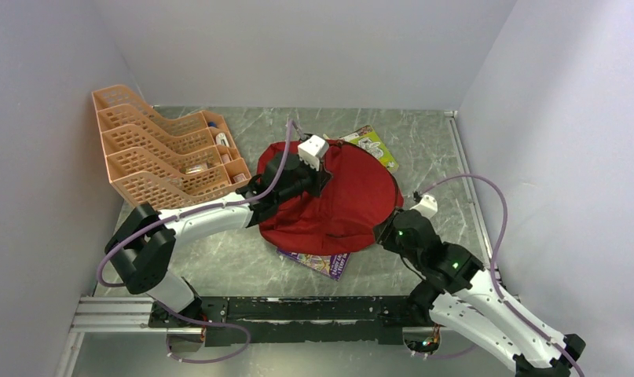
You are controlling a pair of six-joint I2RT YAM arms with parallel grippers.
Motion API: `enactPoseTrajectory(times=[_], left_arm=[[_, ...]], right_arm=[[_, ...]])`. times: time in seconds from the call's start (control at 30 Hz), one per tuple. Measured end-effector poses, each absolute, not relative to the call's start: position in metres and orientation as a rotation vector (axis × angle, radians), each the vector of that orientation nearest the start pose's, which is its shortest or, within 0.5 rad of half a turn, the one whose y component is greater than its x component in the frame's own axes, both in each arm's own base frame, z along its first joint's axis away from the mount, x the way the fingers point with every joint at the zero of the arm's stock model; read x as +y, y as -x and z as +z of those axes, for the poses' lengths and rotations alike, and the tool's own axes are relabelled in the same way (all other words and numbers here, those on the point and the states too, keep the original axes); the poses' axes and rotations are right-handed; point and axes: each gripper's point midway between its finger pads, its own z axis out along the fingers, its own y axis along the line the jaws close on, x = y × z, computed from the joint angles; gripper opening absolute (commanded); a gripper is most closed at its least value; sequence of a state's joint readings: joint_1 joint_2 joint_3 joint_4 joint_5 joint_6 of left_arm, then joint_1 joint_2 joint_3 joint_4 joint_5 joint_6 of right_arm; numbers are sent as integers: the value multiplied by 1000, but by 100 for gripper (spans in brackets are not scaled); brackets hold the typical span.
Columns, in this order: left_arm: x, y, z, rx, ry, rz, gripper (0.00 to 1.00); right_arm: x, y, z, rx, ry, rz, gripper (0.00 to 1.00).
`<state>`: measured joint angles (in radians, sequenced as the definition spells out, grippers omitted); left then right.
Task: Pack the student bag
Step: Adjust the student bag at the center of the board.
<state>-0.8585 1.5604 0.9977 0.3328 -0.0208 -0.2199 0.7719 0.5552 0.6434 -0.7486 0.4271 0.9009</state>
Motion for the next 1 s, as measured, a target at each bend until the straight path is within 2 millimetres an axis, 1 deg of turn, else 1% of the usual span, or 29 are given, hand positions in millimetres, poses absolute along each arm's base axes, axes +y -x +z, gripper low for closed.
enactPoseTrajectory(times=[0.03, 0.17, 0.33, 0.5, 0.6, 0.67, 0.73, 0.77, 0.8, 0.9, 1.0], left_arm=[[-376, -315, 202, 1774, -574, -752, 5], [-380, -310, 203, 1768, -594, -789, 5], [-387, -303, 207, 1754, -630, -842, 5], [-394, -297, 216, 1726, -671, -884, 5], [-403, -296, 229, 1693, -709, -907, 5], [-409, -297, 238, 1664, -748, -915, 5], [-413, -296, 243, 1635, -784, -914, 5], [-413, -296, 243, 1627, -795, -911, 5], [-413, -296, 243, 1620, -807, -905, 5], [-411, -295, 236, 1617, -828, -888, 5], [-408, -293, 216, 1648, -848, -873, 5]], right_arm=[[119, -181, 152, 2194, -382, 478, 32], [120, -174, 127, 2247, -419, 479, 31], [129, -168, 104, 2308, -436, 511, 32], [151, -160, 78, 2395, -375, 603, 35], [165, -156, 76, 2424, -313, 670, 38], [170, -157, 80, 2422, -262, 693, 41], [171, -159, 89, 2403, -228, 695, 44], [170, -162, 101, 2377, -204, 691, 45], [170, -163, 106, 2361, -200, 698, 47], [168, -170, 143, 2255, -180, 724, 52], [165, -173, 171, 2164, -173, 767, 54]])
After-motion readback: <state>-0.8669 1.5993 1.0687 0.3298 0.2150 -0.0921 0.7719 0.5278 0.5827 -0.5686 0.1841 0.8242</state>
